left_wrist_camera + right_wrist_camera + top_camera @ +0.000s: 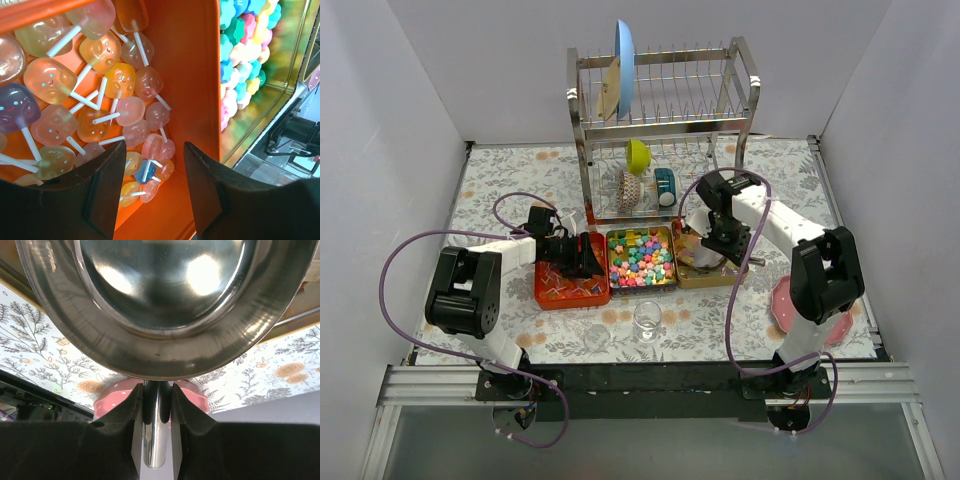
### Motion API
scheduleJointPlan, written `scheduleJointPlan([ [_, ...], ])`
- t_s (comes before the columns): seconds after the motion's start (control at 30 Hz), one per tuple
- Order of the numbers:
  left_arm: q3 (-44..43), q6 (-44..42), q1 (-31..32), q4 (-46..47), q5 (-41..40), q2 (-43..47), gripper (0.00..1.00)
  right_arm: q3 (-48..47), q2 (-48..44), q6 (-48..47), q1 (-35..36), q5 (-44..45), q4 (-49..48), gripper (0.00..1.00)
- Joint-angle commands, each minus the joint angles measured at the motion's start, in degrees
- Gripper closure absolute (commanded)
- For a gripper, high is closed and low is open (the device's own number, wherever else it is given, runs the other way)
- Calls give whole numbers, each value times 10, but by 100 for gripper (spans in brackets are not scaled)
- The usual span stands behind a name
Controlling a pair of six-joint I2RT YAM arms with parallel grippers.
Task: Pack the candies
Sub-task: Scoop the fake candies from the storage box.
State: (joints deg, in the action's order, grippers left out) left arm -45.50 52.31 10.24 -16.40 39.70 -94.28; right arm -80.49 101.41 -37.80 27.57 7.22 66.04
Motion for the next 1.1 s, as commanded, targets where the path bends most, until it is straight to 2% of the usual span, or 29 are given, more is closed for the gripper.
scheduleJointPlan([
  [0.0,0,-9,15,21,12,-20,51,-18,8,-5,39,-55,-50,99],
  [0.17,-4,-9,15,20,25,-18,51,-4,33,-2,32,-64,-89,99],
  [0.33,-12,-30,22,7,47,-4,51,21,27,37,-12,-171,-138,99],
  [0.53,-15,-61,25,-18,55,9,50,102,-51,30,-24,-251,-233,99],
  [0.8,-36,-108,24,-68,63,17,50,188,-119,16,-26,-280,-319,99],
  [1.07,-51,-130,24,-97,69,27,47,258,-200,23,-33,-306,-354,99],
])
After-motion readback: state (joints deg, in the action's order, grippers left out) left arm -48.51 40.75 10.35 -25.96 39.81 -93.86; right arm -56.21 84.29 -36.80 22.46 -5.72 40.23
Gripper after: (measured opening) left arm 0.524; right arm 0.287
